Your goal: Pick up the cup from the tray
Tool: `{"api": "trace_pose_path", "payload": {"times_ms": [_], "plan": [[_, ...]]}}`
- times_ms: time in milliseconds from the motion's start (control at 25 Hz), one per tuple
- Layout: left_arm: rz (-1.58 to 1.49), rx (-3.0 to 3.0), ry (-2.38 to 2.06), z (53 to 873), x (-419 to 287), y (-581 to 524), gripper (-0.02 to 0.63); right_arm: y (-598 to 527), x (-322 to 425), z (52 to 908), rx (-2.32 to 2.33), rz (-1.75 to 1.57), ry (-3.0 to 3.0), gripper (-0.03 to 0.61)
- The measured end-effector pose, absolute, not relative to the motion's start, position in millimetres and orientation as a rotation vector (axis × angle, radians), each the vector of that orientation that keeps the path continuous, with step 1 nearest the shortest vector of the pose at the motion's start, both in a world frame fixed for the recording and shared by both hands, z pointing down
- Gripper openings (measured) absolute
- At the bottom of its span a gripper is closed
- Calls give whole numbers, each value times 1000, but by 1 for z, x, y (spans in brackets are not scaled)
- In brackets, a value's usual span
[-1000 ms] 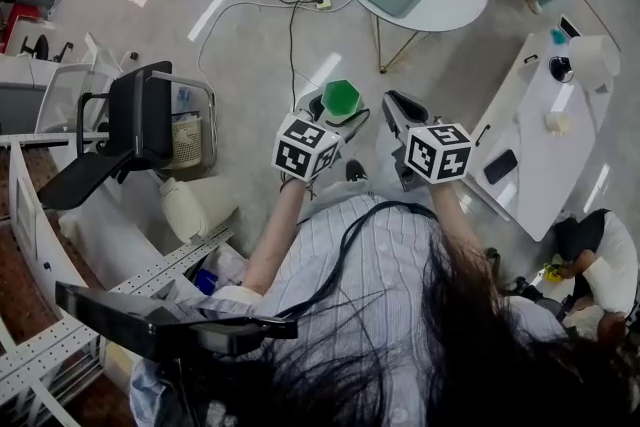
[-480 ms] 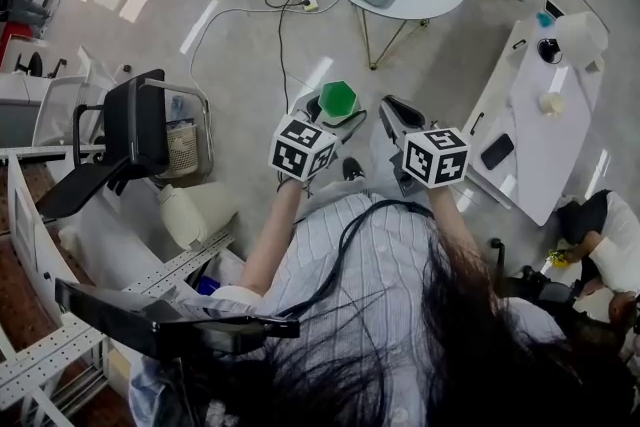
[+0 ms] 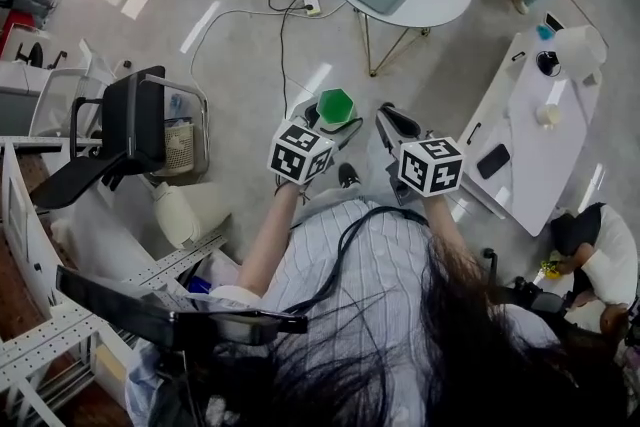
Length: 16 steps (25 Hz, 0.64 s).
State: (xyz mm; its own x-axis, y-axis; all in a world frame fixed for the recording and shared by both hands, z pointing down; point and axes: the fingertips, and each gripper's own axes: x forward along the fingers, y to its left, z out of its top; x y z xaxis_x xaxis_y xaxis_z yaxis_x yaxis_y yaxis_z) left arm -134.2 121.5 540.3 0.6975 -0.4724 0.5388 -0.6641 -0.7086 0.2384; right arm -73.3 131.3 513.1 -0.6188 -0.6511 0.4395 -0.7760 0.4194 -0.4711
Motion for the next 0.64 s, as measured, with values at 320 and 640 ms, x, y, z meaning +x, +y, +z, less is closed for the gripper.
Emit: {"api": "trace_pose_path", "payload": {"times_ms": [320, 640], "plan": [[624, 2470, -887, 548, -135, 116, 322, 128, -73, 518, 1239, 978, -2472, 48], [611, 2461, -865, 558, -121, 105, 321, 120, -62, 526, 1236, 984, -2449, 48]]}}
